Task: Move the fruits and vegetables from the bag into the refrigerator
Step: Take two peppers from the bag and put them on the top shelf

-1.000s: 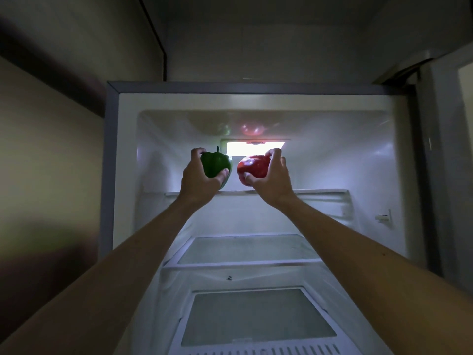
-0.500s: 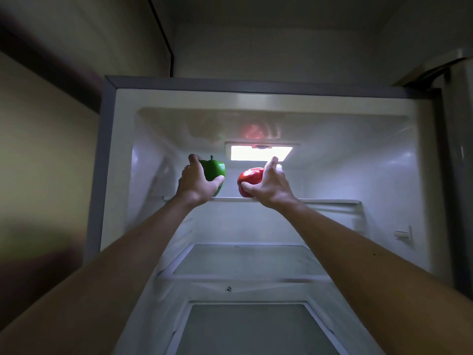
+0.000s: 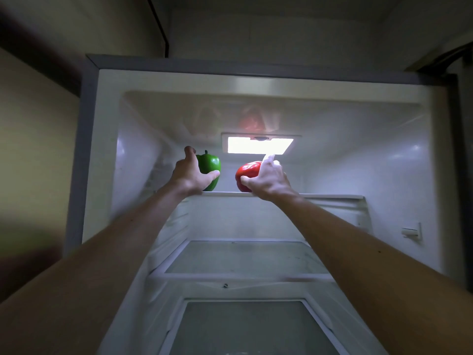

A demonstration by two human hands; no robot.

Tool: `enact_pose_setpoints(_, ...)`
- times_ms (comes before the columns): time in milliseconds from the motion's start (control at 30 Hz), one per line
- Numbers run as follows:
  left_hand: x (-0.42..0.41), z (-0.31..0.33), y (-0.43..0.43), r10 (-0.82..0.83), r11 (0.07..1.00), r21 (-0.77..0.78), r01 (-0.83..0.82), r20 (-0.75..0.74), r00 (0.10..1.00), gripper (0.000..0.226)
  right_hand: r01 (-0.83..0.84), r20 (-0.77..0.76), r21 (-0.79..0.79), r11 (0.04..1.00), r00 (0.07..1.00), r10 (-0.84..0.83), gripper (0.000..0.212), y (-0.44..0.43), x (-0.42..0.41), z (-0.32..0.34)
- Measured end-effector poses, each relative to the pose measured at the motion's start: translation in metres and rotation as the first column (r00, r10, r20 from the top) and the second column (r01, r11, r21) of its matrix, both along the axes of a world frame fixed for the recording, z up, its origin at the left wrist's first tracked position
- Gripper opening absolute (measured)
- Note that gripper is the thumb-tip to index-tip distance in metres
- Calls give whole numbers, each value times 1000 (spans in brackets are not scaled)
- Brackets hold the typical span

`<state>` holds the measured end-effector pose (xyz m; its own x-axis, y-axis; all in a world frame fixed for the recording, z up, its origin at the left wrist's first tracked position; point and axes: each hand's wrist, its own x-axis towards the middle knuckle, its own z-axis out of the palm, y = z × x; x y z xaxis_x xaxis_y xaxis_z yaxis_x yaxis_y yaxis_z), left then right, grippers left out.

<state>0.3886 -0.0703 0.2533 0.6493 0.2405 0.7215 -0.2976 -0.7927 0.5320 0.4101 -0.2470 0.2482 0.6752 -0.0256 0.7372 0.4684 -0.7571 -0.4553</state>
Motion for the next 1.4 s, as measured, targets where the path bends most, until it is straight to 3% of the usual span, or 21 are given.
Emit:
enact_pose_setpoints(300,-16,-5,0,9,1000,-2,-9,54,999,79,-8,21,16,1000,1000,8,98,-4,-11,-3)
enact_pose_setpoints(733,-72,-9,6,-20,991,131,8,92,996,71,-35,155,79,996,988,22,68,-7,-47,-9)
enact_pose_setpoints(1100,-93,-37,-8,-150,968,224,114,153,977,71,10,220,20,1000,975,-14,87,-23,-89,-33)
enact_pose_setpoints(1400,-139,-41,-6,-149,964,240,116,122,981,73,-30,222,-34,999,974,37,81,-34,-124,-37)
